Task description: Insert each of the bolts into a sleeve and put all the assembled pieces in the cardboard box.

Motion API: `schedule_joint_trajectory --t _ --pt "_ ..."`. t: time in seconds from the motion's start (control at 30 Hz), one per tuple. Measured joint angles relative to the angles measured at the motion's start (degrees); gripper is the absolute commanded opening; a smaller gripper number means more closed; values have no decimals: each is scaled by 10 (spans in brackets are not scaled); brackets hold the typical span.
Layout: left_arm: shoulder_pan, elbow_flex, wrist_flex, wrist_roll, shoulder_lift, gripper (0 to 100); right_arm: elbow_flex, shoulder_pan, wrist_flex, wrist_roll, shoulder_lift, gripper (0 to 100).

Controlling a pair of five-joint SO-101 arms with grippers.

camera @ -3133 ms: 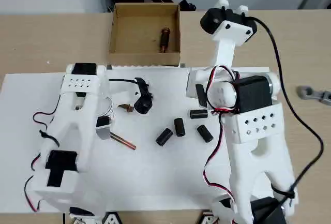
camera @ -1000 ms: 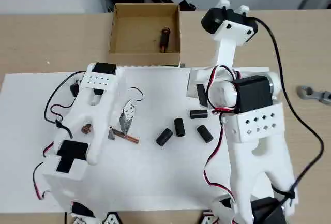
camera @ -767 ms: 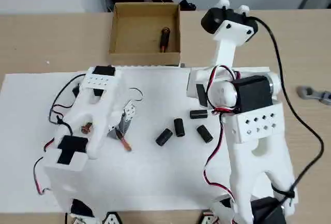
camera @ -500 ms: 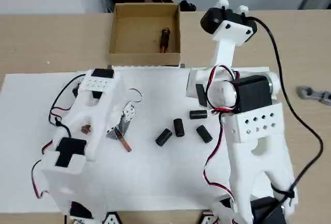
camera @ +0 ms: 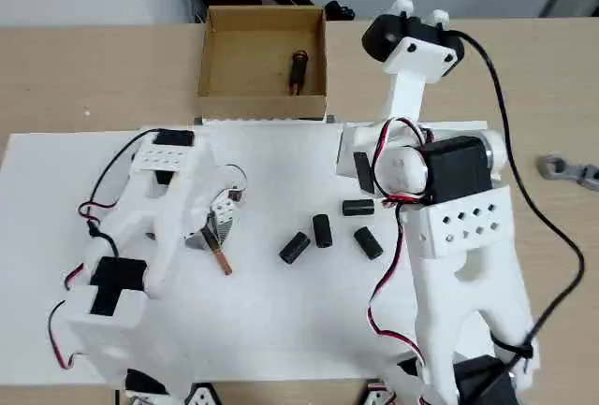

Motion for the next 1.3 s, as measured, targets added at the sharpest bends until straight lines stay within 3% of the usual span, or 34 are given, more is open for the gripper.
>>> schedule_joint_trajectory --t 0.4,0.73,0.83,0.9,1.2,1.3 --pt "-17 2 2 -191 -4 141 8 -39 0 0 0 5" --pt "-18 35 -31 -127 -6 139 42 -39 0 0 0 5" --pt "-18 40 -36 -105 -6 68 42 -39 0 0 0 5" --pt "-17 40 -37 -101 -6 0 42 -39 0 0 0 5" --pt "15 36 -47 -91 -10 5 42 -39 0 0 0 5" --pt "35 36 -47 -124 -12 5 42 -39 0 0 0 5"
